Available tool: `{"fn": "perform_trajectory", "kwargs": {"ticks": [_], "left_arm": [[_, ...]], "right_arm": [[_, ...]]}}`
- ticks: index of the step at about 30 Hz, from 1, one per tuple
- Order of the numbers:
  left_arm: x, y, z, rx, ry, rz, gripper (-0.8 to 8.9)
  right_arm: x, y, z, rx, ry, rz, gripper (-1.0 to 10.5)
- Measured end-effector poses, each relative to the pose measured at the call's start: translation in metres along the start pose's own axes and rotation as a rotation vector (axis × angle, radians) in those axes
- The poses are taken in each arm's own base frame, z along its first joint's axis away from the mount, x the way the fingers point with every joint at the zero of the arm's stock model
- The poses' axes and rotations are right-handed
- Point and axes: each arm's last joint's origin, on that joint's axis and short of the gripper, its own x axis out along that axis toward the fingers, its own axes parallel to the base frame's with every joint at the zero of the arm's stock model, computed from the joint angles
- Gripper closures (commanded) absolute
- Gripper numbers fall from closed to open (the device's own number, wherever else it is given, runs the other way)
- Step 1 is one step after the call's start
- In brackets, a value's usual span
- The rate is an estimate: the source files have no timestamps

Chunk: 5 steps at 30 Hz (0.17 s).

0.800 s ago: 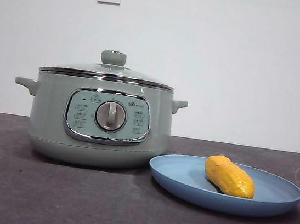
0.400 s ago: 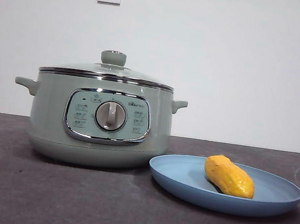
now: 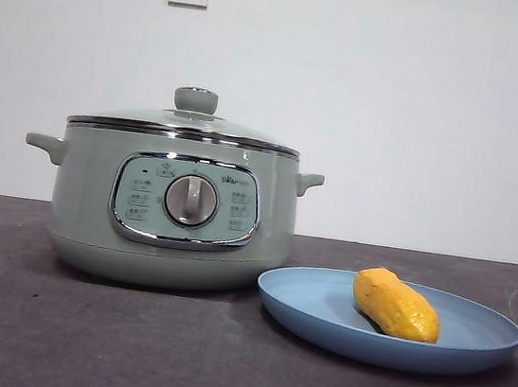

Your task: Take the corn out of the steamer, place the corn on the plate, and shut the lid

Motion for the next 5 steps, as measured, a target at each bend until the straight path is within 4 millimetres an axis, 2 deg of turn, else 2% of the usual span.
{"fn": "perform_trajectory", "kwargs": {"ticks": [5], "left_arm": [[0.0, 0.0, 0.0, 0.0, 0.0, 0.0, 8.17]], "right_arm": [[0.0, 0.0, 0.0, 0.0, 0.0, 0.0, 9.5]]}}
